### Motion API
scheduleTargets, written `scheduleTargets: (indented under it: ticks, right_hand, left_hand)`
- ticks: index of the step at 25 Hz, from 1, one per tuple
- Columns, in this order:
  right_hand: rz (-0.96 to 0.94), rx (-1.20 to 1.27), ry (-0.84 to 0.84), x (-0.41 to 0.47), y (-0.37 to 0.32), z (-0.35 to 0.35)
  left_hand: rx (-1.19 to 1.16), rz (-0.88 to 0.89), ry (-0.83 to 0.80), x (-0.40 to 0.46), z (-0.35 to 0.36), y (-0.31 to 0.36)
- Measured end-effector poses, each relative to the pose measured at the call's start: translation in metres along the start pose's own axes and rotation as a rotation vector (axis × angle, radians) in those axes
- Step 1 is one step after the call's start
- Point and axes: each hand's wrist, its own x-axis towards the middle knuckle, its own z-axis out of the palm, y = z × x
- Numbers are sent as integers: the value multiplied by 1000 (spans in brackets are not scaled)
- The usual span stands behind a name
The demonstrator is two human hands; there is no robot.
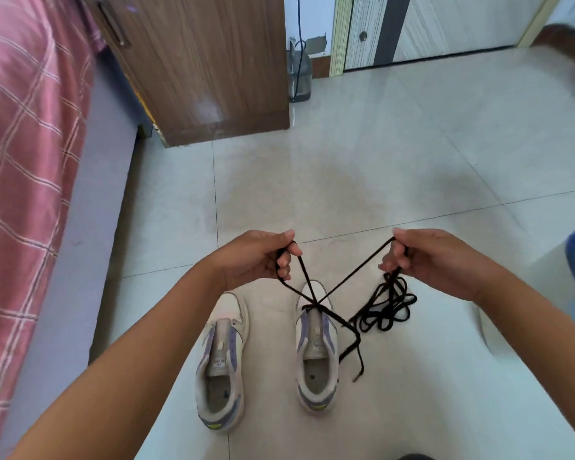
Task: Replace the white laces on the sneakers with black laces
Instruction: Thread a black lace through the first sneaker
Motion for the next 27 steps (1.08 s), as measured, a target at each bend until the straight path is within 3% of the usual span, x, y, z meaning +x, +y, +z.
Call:
scheduleTargets:
  ticks: [5,10,15,22,27]
  right_hand:
    - [-252,63,14,-34,-68,-9]
    - [-440,81,71,-49,-149,-15]
    - [-482,83,162,-54,-214,-1]
    - [-550,274,206,-64,-254,22]
    - [-595,234,89,-63,-251,16]
  left_hand:
    - [67,180,-21,-41,6,60]
    - [96,367,70,-84,1,130]
    - [84,513,122,-113,4,194]
    - [-72,721,93,-143,1,235]
    - [-216,803,62,-142,0,239]
